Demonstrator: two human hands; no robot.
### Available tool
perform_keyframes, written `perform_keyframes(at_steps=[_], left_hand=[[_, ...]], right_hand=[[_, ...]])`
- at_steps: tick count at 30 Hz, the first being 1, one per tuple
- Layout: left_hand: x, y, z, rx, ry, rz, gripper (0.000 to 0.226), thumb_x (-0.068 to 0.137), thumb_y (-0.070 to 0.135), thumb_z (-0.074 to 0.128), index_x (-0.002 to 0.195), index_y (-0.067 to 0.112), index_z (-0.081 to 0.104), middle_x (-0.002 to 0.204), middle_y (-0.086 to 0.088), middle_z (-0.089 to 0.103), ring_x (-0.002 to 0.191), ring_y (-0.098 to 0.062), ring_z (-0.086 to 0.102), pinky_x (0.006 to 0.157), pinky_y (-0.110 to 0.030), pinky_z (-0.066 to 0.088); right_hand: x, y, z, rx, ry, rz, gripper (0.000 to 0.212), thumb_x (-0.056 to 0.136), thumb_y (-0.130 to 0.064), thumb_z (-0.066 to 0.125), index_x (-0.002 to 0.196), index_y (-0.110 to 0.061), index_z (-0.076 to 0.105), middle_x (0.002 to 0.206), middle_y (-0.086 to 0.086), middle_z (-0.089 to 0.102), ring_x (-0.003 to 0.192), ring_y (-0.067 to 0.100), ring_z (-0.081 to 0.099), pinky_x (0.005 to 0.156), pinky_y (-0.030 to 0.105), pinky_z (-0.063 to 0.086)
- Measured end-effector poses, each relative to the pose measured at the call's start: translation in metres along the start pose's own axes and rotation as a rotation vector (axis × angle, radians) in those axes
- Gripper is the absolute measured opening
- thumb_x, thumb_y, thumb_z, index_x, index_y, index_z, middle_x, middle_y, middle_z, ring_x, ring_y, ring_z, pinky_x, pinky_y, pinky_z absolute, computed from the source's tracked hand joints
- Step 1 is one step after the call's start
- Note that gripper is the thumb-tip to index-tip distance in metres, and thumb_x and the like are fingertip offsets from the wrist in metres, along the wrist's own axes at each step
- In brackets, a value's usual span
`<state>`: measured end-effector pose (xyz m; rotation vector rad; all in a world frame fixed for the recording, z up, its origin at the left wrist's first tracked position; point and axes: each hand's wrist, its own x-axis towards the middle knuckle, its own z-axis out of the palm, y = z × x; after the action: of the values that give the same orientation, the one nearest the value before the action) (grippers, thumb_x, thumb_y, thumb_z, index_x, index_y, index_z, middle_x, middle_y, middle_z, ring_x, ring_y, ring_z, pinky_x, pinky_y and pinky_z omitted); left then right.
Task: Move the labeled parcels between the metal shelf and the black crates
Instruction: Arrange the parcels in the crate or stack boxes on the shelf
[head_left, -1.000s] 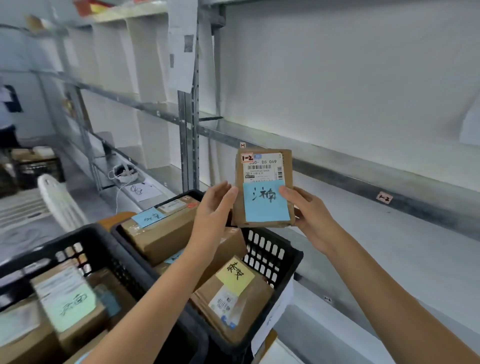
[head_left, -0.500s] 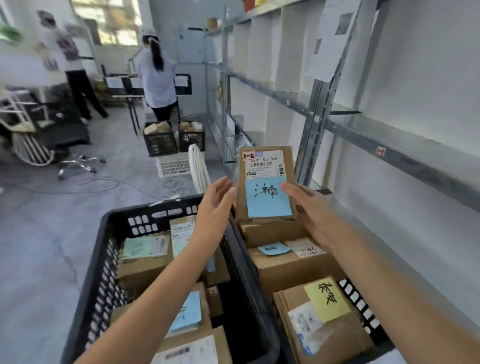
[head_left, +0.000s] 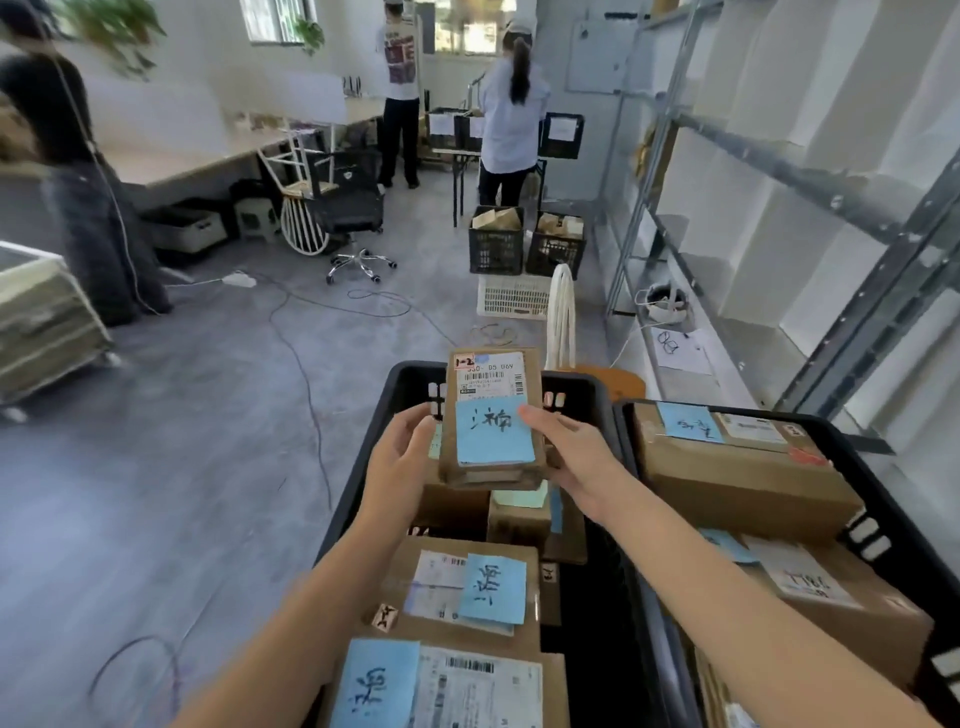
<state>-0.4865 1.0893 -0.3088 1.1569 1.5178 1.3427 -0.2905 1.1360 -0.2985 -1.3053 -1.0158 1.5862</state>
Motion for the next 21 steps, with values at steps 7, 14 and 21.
perform_keyframes(at_steps=[7,14,21], left_hand=[[0.019,-0.035,-0.006,0.032,-0.005,-0.13,0.033,0.103,0.03,0.049,0.135,0.028,0.05,0.105,0.015,0.066,0.083,0.008,0.067,0.056,-0.013,0.052],[0.05,-0.063,-0.008,0.248,-0.008,-0.149,0.043,0.101,0.018,0.051,0.142,0.025,0.041,0.128,0.003,0.059,0.103,-0.008,0.062,0.056,-0.013,0.053],[0.066,-0.079,-0.009,0.491,-0.08,-0.068,0.055,0.101,0.011,0.049,0.153,0.022,0.03,0.146,0.0,0.047,0.13,-0.016,0.05,0.09,-0.034,0.057]], right_hand=[[0.054,0.046,0.05,0.075,0.084,0.15,0.036,0.087,-0.03,0.076,0.118,-0.012,0.068,0.095,0.004,0.079,0.08,0.017,0.076,0.057,0.029,0.058],[0.098,0.069,0.079,0.024,0.135,0.165,0.037,0.09,-0.039,0.071,0.121,-0.019,0.067,0.088,-0.003,0.079,0.085,0.015,0.074,0.06,0.027,0.055],[0.112,0.078,0.088,-0.04,0.136,0.125,0.044,0.098,-0.045,0.059,0.133,-0.02,0.06,0.109,0.002,0.074,0.097,0.016,0.07,0.067,0.025,0.051]])
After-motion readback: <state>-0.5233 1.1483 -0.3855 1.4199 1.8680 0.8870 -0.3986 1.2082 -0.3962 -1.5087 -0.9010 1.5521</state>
